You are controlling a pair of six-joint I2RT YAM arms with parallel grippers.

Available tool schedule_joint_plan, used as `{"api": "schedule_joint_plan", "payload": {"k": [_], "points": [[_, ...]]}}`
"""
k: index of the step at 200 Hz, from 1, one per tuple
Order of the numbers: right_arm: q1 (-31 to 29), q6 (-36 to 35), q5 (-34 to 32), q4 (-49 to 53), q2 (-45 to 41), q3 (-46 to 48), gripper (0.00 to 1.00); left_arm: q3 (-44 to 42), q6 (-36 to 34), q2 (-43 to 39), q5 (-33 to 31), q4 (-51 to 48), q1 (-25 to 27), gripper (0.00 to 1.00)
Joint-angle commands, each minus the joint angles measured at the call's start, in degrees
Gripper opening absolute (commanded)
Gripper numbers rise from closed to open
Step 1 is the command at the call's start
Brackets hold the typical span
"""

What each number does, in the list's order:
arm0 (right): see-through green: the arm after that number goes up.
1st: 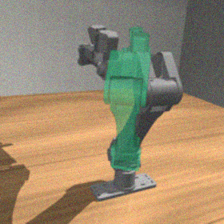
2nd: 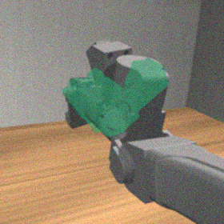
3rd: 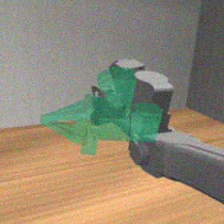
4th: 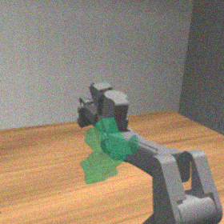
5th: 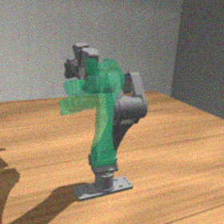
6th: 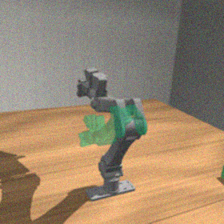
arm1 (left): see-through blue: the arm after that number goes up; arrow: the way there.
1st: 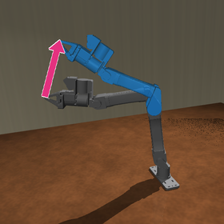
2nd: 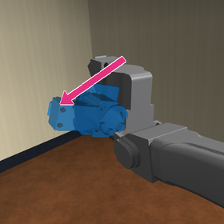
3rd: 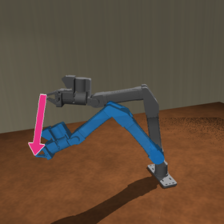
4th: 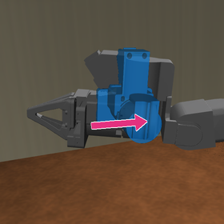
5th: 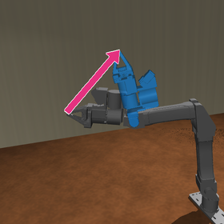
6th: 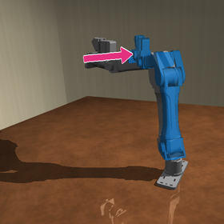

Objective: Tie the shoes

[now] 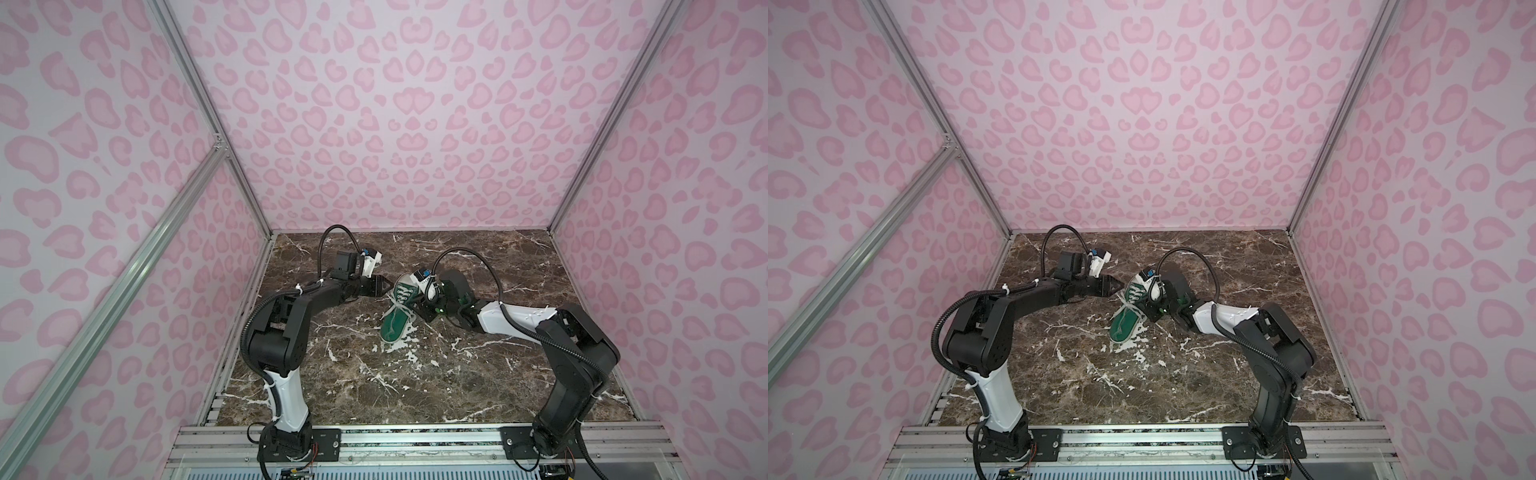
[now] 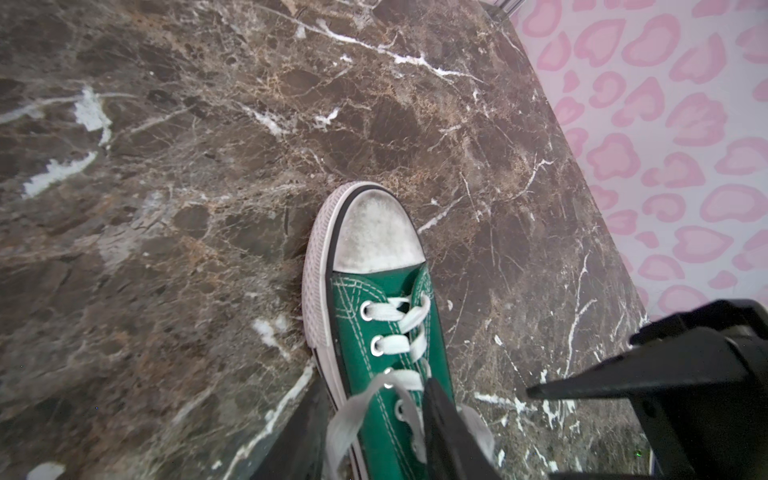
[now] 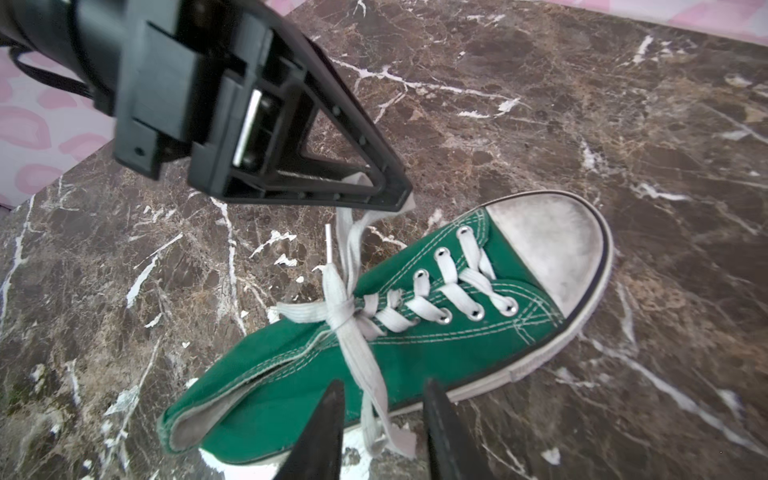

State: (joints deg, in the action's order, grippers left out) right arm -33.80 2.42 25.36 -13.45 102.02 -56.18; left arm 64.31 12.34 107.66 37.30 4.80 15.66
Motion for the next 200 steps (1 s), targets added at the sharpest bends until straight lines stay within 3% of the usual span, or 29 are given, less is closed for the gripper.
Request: {"api": "schedule_joint_plan", "payload": {"k": [1, 40, 100, 200], "points": [[0.9, -0.1, 2.7, 5.2, 0.6, -2.0, 0.34, -1.0, 1.3, -1.7, 2.4, 3.5, -0.7, 0.45], [1.7, 1.0, 4.2, 6.8, 0.2, -2.7, 0.34, -4.4, 5.0, -4.6, 5.1, 7.5, -2.9, 0.52], [-0.3, -4.3, 3.7, 1.7, 0.9, -0.6, 0.32, -6.8, 6.9, -5.2, 9.4, 7.0, -2.8, 0.38], [-1.7, -3.0, 4.3, -1.9, 4.7, -3.7, 0.32, -6.1, 5.6, -3.0, 10.3, 3.3, -0.9, 0.37]]}}
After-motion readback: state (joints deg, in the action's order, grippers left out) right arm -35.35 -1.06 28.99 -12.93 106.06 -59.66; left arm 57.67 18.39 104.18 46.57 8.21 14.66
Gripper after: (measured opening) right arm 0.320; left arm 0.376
